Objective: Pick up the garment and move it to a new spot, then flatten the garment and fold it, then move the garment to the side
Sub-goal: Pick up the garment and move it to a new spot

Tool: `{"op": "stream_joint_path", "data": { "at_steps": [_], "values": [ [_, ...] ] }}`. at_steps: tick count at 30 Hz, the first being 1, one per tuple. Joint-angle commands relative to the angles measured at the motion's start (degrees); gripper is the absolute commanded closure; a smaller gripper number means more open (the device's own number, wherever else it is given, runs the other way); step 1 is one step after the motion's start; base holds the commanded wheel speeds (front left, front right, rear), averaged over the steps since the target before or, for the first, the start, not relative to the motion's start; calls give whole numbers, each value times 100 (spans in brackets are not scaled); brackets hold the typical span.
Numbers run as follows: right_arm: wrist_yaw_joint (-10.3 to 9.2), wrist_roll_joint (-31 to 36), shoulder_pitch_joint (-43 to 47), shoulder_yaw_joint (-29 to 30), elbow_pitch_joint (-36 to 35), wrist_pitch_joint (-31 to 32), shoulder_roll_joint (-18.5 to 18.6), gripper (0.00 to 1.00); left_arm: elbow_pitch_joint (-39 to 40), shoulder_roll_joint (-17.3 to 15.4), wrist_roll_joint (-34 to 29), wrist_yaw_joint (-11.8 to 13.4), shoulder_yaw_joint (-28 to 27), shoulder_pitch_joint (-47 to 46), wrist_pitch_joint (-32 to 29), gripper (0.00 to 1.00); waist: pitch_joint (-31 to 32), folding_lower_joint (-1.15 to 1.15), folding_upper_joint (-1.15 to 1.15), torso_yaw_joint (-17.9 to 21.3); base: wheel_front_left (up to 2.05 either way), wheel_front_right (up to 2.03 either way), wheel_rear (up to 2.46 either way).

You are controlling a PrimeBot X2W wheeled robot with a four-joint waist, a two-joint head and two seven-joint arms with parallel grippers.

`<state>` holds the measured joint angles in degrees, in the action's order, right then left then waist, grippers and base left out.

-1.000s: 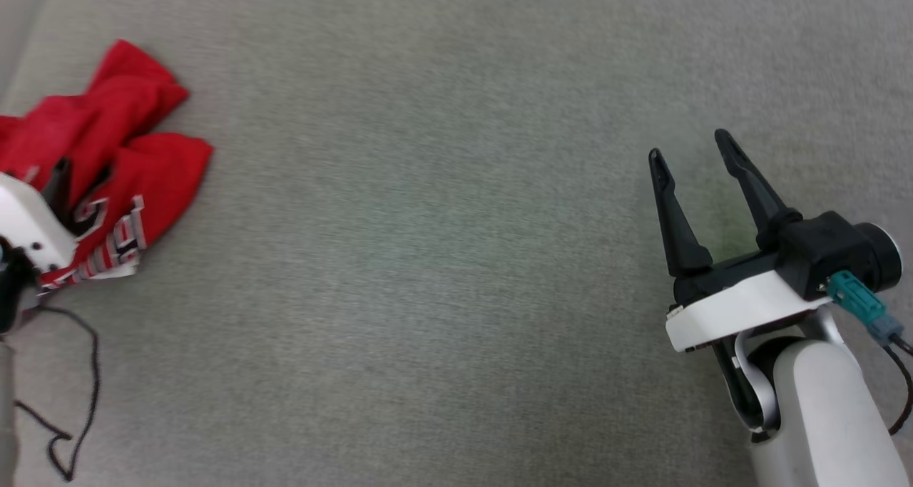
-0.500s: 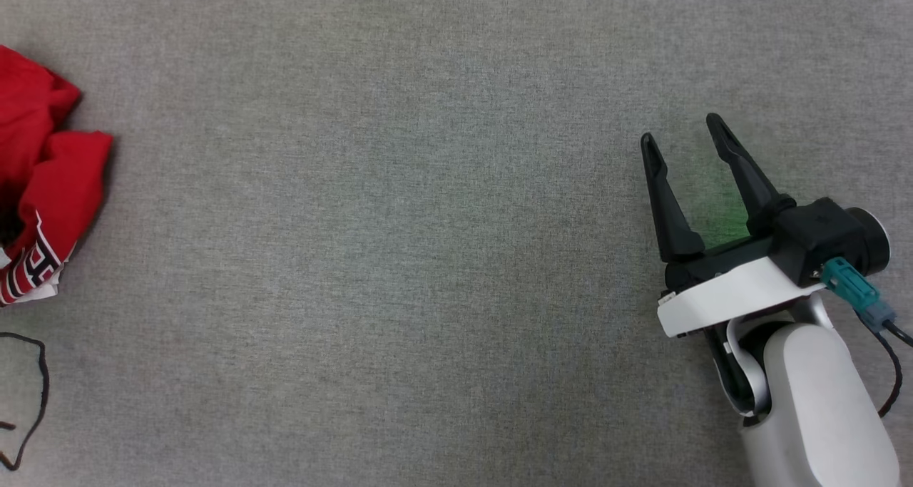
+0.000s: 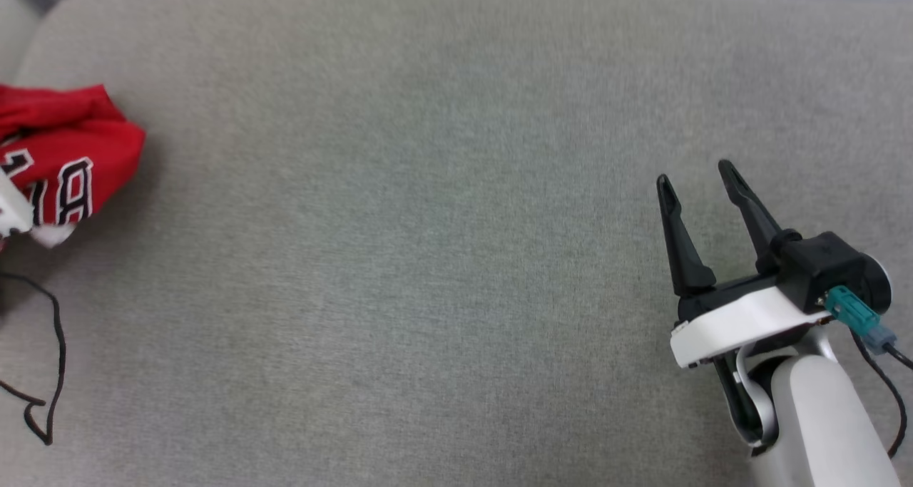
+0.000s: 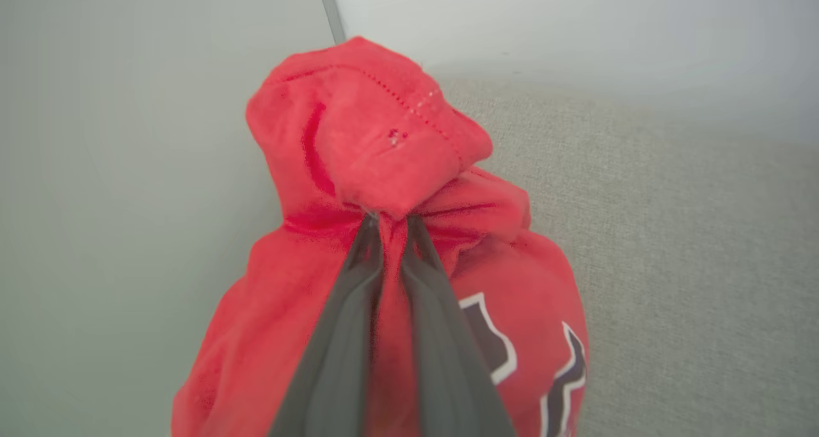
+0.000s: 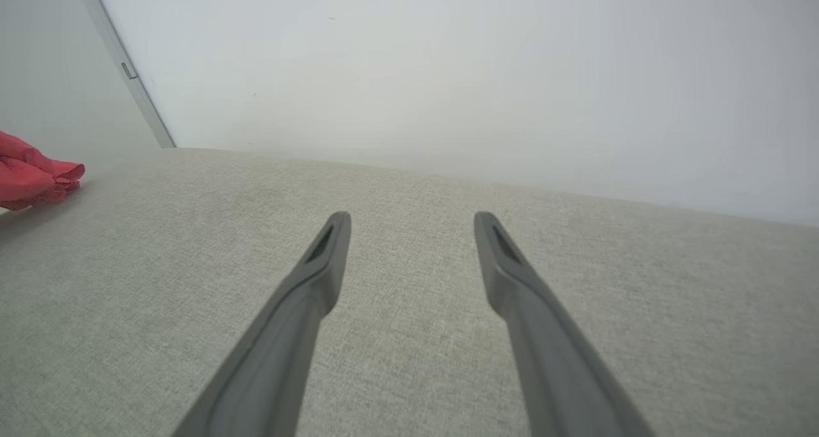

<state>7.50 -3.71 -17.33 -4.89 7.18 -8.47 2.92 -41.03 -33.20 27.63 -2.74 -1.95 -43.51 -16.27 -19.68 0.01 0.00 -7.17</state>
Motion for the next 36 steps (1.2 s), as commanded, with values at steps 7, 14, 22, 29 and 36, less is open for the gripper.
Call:
{"op": "stream_joint_path", "data": {
  "at_steps": [7, 14, 22, 29, 36],
  "values": [
    [-2, -215, 358, 50, 20, 16, -5, 0, 93, 262, -396, 114, 258, -181, 1272, 100, 1043, -1, 0, -11, 0, 0, 0],
    [-3, -281, 723, 155, -49, 101, -4, 0, 309, 825, -612, 104, 669, -21, 1957, 100, 1618, -1, 0, 382, 0, 0, 0],
    [-2, -338, 1094, 274, -269, 303, -6, 0, 698, 1652, -592, -86, 1301, 484, 1889, 100, 1927, -1, 0, 1069, 0, 0, 0],
    [-2, -361, 1277, 330, -468, 431, -7, 0, 962, 2373, -567, -291, 2059, 1015, 1667, 100, 1817, -1, 0, 1517, 0, 0, 0],
    [-2, -459, 1306, 352, -539, 423, -7, 0, 1017, 2781, -473, -434, 2974, 1796, 1544, 100, 1590, -1, 0, 1664, 0, 0, 0]
  ]
}}
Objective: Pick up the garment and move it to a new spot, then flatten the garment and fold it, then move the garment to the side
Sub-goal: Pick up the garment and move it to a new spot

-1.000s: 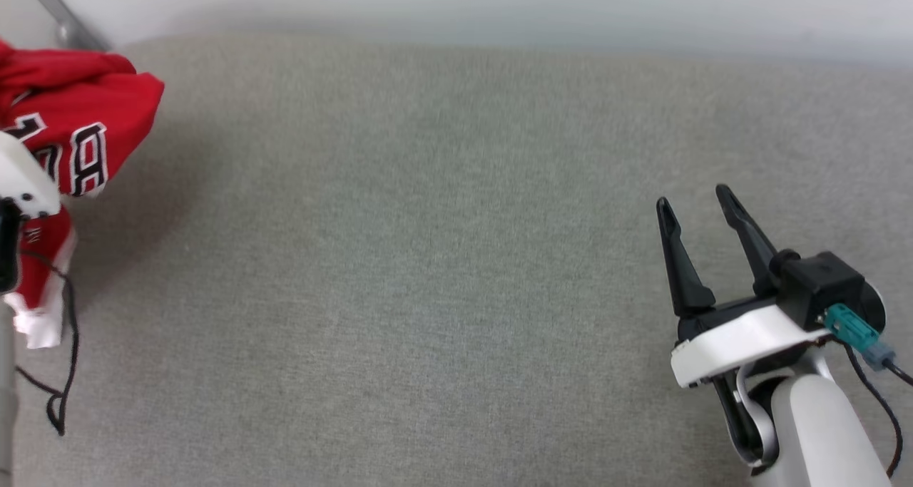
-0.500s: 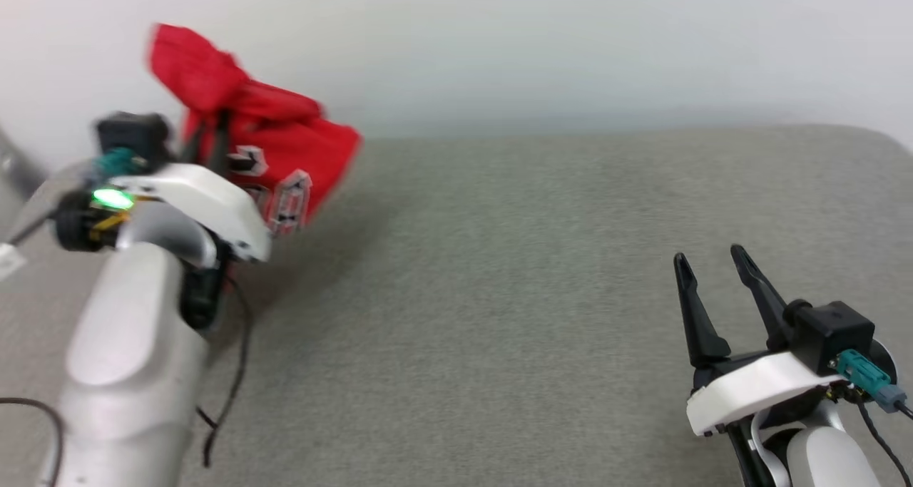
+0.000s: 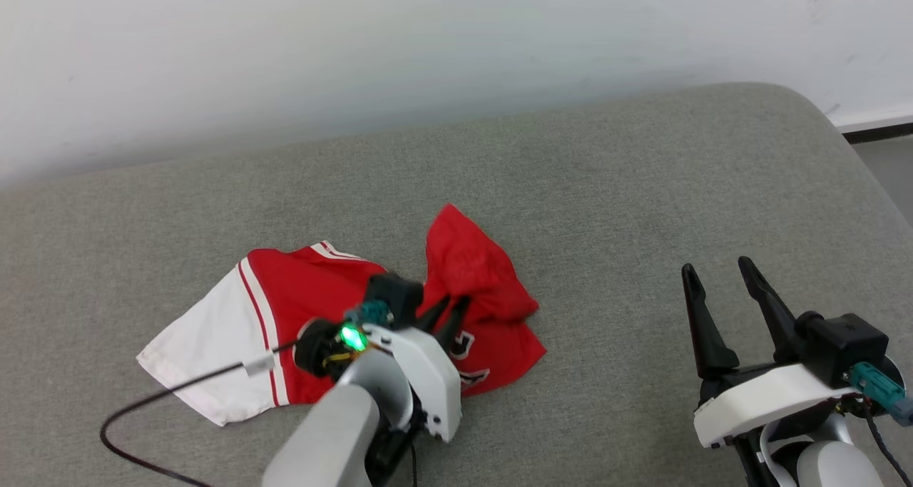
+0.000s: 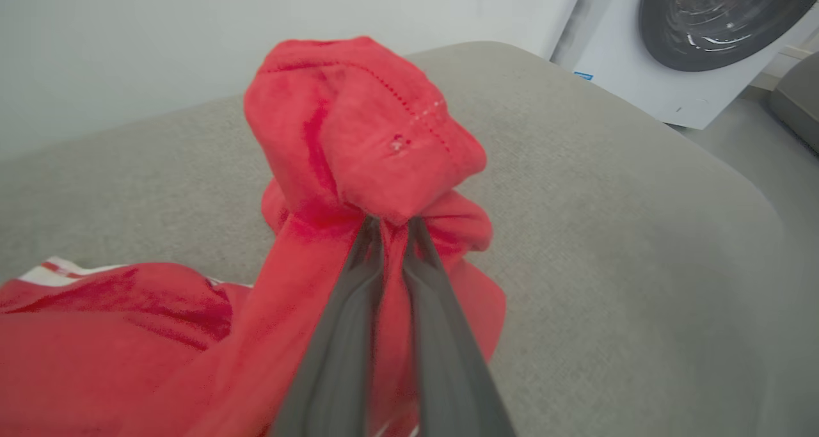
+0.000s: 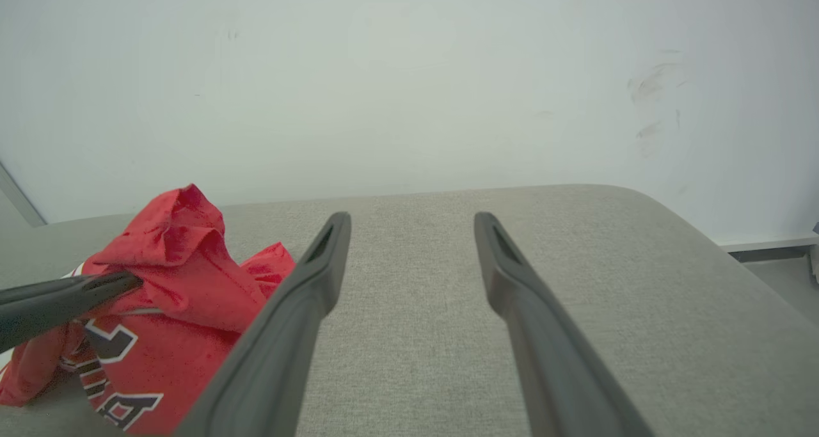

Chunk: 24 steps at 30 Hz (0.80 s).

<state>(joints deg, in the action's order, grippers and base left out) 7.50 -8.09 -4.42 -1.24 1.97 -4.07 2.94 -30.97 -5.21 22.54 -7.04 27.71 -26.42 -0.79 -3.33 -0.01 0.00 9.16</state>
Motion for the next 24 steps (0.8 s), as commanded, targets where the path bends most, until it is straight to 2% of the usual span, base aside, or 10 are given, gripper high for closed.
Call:
{"op": "stream_joint_path", "data": {
  "at_steps": [1, 2, 3, 4, 7, 13, 19, 24],
  "values": [
    [-2, -47, -2, -15, -13, -27, -8, 0, -1, 6, 59, -16, 120, 214, -8, 100, -73, 1, 0, 38, 0, 0, 0],
    [-2, -54, -20, -15, -16, -44, -8, 0, 0, 15, 30, -24, 224, 301, 35, 71, -103, 1, 0, 33, 0, 0, 0],
    [-2, -61, -37, -2, -22, -55, -8, 0, -1, 19, 29, -27, 304, 377, 70, 24, -131, 1, 0, 14, 0, 0, 0],
    [-2, -71, -52, 7, -20, -57, -8, 0, -3, 18, 16, -28, 368, 453, 110, 0, -150, 1, 0, -8, 0, 0, 0],
    [-2, -58, -92, 49, -1, -80, -8, 0, 107, -21, -43, -26, 479, 543, 345, 0, -164, 1, 0, -122, 0, 0, 0],
    [-2, 14, -67, 132, 37, -48, -8, 0, 637, -115, -229, 170, 419, 532, 960, 0, 19, 1, 0, -424, 0, 0, 0],
    [-2, 54, 74, 202, -2, 42, -8, 0, 1169, -268, -90, 660, -44, 745, 1272, 0, 240, 1, 0, -695, 0, 0, 0],
    [-2, 62, 177, 197, -54, 114, -8, 0, 1477, -636, 68, 1175, -683, 1116, 1364, 0, 350, 1, 0, -824, 0, 0, 0]
  ]
}}
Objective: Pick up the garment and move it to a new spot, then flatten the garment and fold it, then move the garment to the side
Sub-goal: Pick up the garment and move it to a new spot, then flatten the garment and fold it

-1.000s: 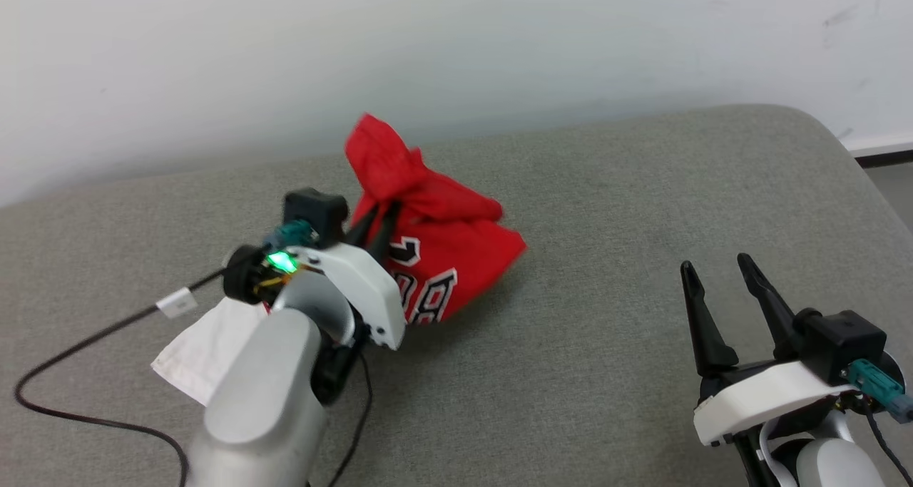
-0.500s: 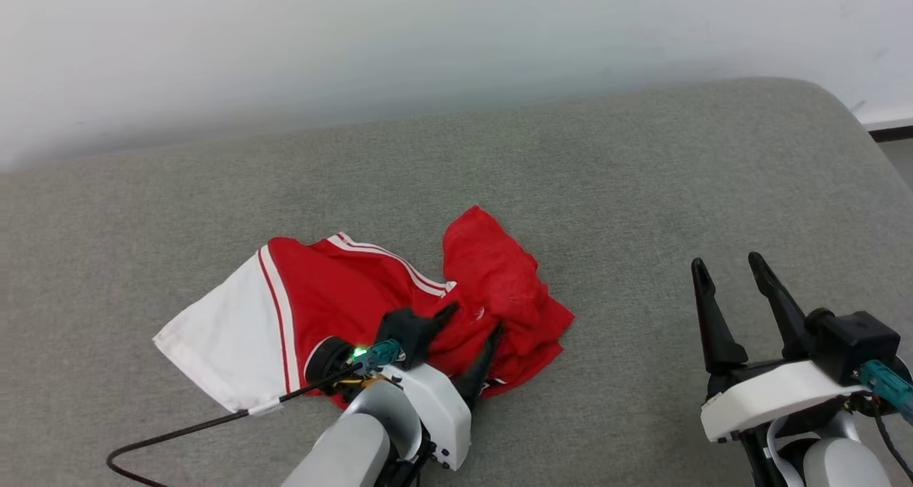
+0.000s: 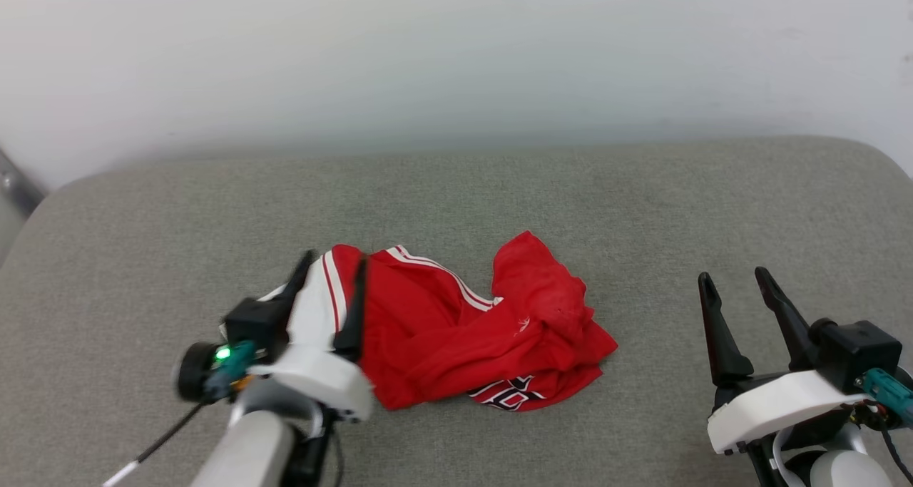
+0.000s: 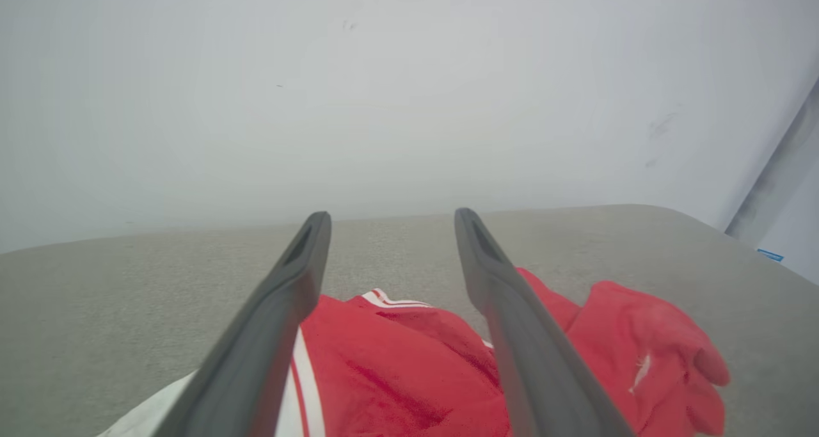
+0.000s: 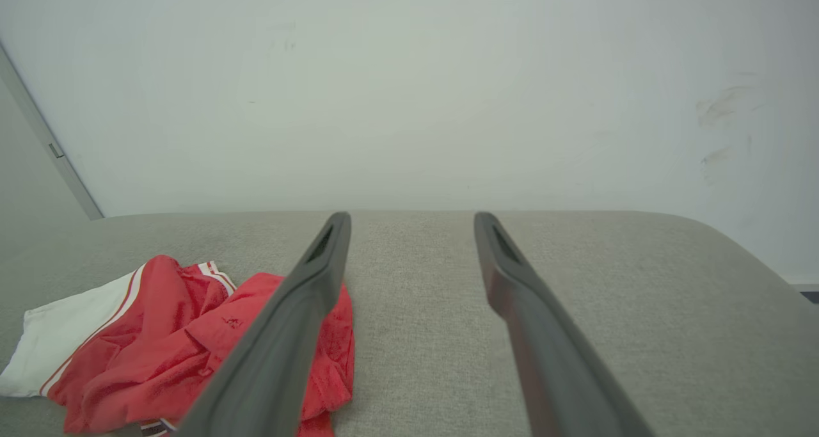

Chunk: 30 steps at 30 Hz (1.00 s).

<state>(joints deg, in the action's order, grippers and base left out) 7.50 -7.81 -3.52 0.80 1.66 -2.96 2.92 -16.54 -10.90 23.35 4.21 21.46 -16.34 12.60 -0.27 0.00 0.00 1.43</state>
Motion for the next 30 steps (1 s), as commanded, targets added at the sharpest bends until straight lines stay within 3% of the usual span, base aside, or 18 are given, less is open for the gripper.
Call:
{"op": "stream_joint_path", "data": {
  "at_steps": [1, 5, 10, 25, 30],
  "values": [
    [-2, 32, 100, -6, -40, 24, -5, 0, 108, -158, 19, 136, -188, 188, 37, 0, 56, 0, 0, -69, 0, 0, 0],
    [-2, -4, 191, -3, -60, 51, -5, 0, 352, -504, 33, 392, -481, 577, -18, 0, 100, 0, 0, -113, 0, 0, 0],
    [-2, -13, 344, -2, -75, 93, -5, 0, 691, -712, 70, 579, -626, 997, -111, 0, 165, 0, 0, -143, 0, 0, 0],
    [-2, -84, 436, -88, -165, 196, -5, 0, 1089, -775, 29, 713, -516, 1175, -307, 0, 186, 0, 0, -95, 0, 0, 0],
    [-2, -183, 333, 162, 59, 307, -5, 0, 1151, -773, 82, 714, -532, 1171, -250, 0, 139, 0, 0, -91, 0, 0, 0]
  ]
}}
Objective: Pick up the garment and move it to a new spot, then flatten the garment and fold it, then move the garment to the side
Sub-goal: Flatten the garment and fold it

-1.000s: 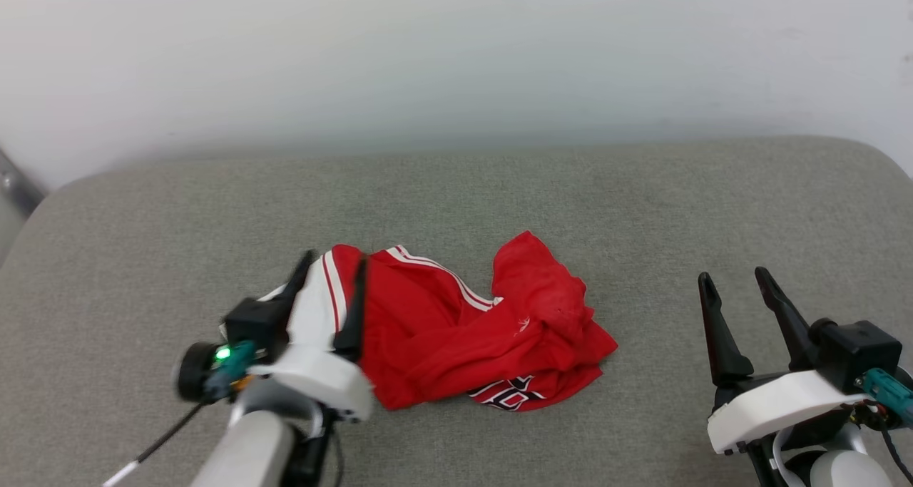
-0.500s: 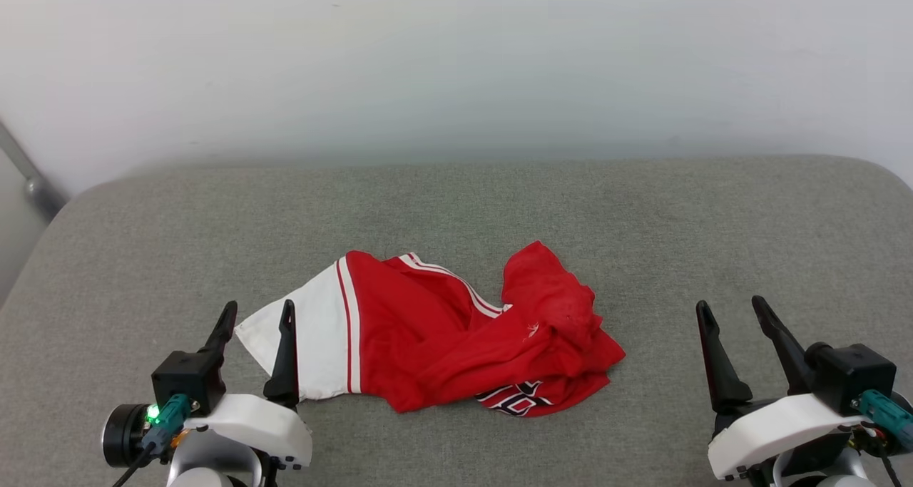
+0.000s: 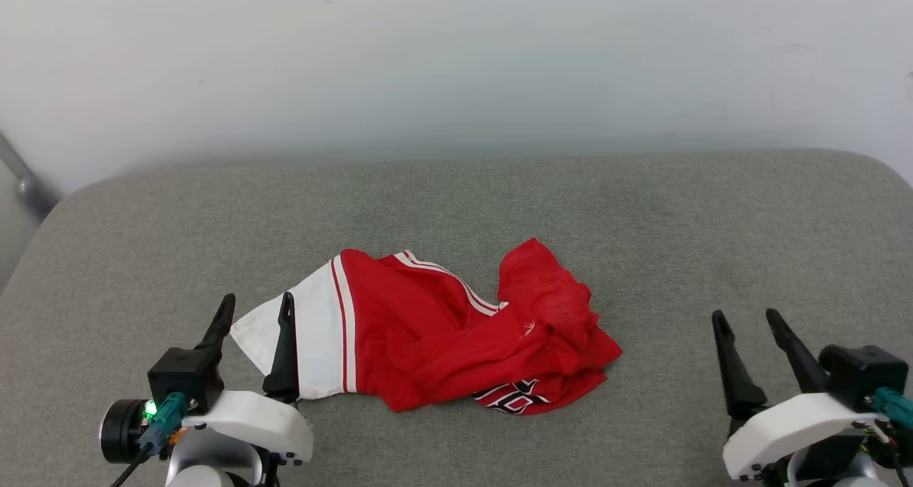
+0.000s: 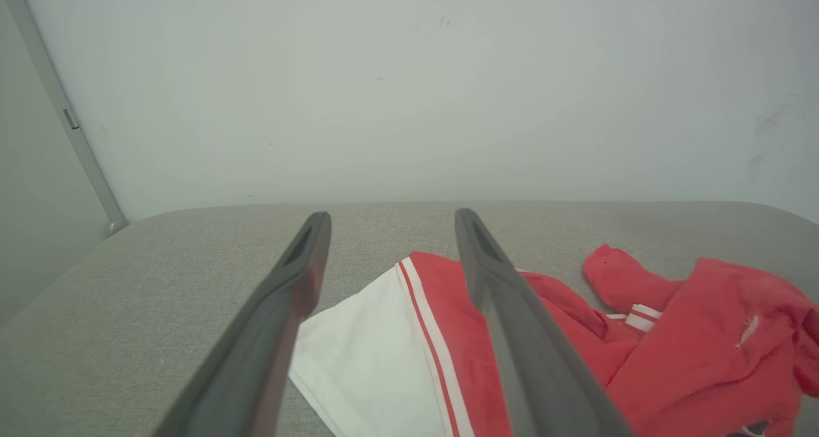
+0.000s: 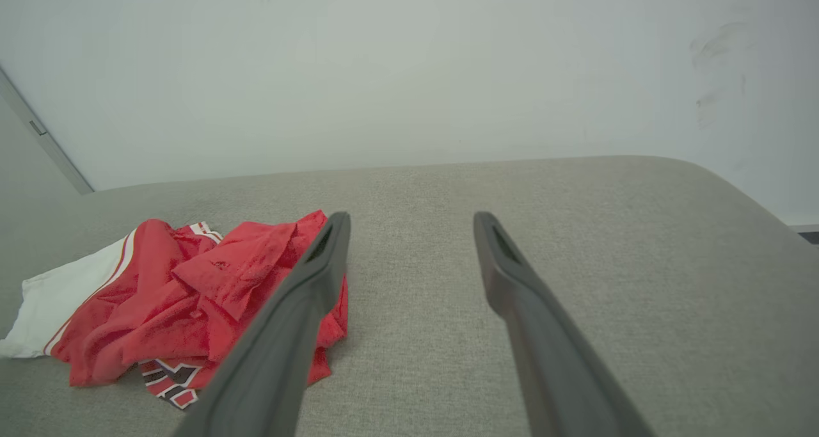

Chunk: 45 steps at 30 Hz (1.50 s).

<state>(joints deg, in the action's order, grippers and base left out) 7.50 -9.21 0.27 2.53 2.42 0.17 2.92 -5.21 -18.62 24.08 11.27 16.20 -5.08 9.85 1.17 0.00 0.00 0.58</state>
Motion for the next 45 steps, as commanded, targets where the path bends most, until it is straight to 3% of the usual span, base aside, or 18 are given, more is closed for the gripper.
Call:
{"op": "stream_joint_path", "data": {
  "at_steps": [1, 5, 10, 22, 30, 31, 32, 33, 45],
  "values": [
    [-2, -91, -84, 76, 78, 59, -5, 0, 38, 14, 7, 4, 6, 30, 35, 0, -24, 0, 0, -25, 0, 0, 0],
    [-2, -293, -569, 529, 614, 673, -4, 0, 129, 111, -26, -62, 120, -171, 150, 0, -287, 0, 0, -294, 0, 0, 0],
    [-2, -372, -1393, 574, 941, 1582, 18, 0, 131, 251, -74, -153, 266, -391, 251, 0, -620, 0, 0, -603, 0, 0, 0],
    [-2, -982, -2786, -455, 2059, 4378, 614, 0, -224, 591, -89, -394, 390, -954, 472, 0, -1301, 0, 0, -1247, 0, 0, 0],
    [-1, -1209, -2629, -835, 2861, 5269, 512, 0, -427, 660, -162, -495, 328, -1055, 530, 0, -1377, 0, 0, -1386, 0, 0, 0],
    [-1, -1232, -2585, -870, 2923, 5338, 523, 27, -445, 661, -172, -502, 313, -1049, 533, 0, -1368, 0, 0, -1386, 0, 0, 0],
    [-1, -1301, -2546, -893, 2974, 5381, 508, 81, -466, 654, -182, -503, 301, -1041, 533, 0, -1354, 0, 0, -1382, 0, 0, 0],
    [-1, -1336, -2529, -929, 2976, 5368, 500, 100, -483, 650, -176, -507, 292, -1029, 536, 0, -1332, 0, 0, -1372, 0, 0, 0],
    [-2, -1474, -2677, -1180, 1881, 4388, 965, 100, -517, 498, -217, -384, 138, -681, 536, 0, -789, 0, 0, -934, 0, 0, 0]
  ]
}}
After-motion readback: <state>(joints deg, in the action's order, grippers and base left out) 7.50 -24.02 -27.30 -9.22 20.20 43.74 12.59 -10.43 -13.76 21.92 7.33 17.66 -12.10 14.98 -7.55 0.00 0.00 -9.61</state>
